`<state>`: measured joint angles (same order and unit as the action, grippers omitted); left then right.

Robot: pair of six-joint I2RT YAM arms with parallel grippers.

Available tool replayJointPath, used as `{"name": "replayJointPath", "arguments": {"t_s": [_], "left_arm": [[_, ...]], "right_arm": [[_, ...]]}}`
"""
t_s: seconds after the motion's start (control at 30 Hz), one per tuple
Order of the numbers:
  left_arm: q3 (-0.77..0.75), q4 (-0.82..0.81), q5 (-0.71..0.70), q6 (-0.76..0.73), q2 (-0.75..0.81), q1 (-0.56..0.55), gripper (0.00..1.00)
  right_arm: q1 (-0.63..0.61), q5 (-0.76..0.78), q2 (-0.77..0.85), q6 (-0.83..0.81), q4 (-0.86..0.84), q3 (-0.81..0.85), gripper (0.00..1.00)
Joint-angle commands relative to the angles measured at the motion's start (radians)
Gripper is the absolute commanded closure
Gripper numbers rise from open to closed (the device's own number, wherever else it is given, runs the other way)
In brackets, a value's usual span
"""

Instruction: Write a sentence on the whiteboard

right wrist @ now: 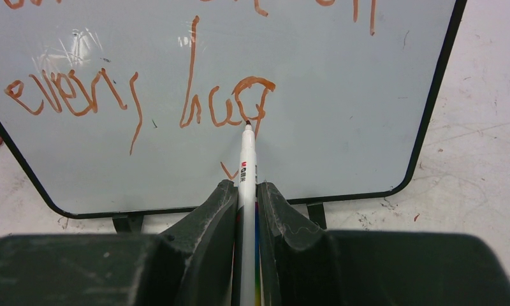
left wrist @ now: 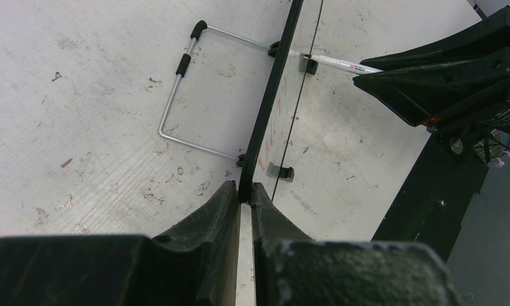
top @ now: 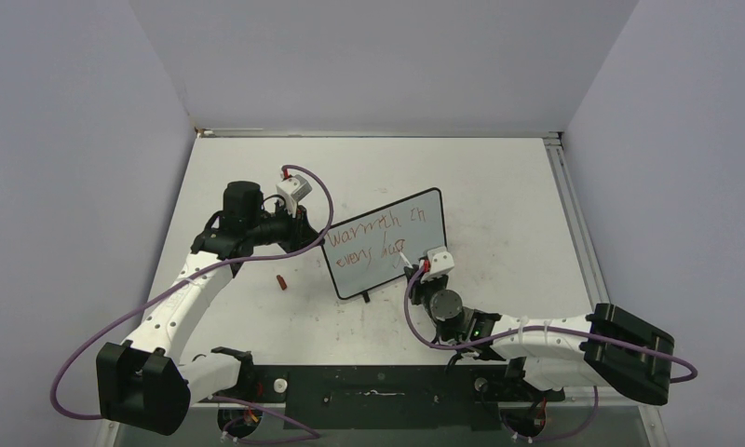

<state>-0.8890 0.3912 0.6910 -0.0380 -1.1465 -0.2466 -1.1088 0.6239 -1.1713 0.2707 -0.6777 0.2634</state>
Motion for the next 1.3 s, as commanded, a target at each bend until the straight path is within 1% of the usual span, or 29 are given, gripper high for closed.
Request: {"name": "replayJointPath", "arguments": {"t_s": [0.0,0.2,0.43,0.67,1.27], "left_arm": [[0.007,0.037,-0.023,-0.018,-0.006,0.004,1.0],[0.008,0.037,-0.025,-0.018,-0.005,0.004,1.0],[0.008,0.038,-0.026,-0.019,-0.004,0.004,1.0],[0.01,0.038,-0.025,-0.019,-0.006,0.004,1.0],[0.007,0.037,-0.025,-0.018,-0.008,0.004,1.0]], "right_arm": [[-0.002,0.037,0.0,0.008,0.006,-0.007,0.95],[-0.004,0.041,0.046,-0.011,0.01,-0.007,0.95],[-0.003,0.081,0.114,0.003,0.065,-0.022,0.95],[-0.001,0.084,0.103,0.019,0.073,-0.03,0.95],[0.023,0.052,0.024,-0.015,0.001,-0.006,0.95]]}}
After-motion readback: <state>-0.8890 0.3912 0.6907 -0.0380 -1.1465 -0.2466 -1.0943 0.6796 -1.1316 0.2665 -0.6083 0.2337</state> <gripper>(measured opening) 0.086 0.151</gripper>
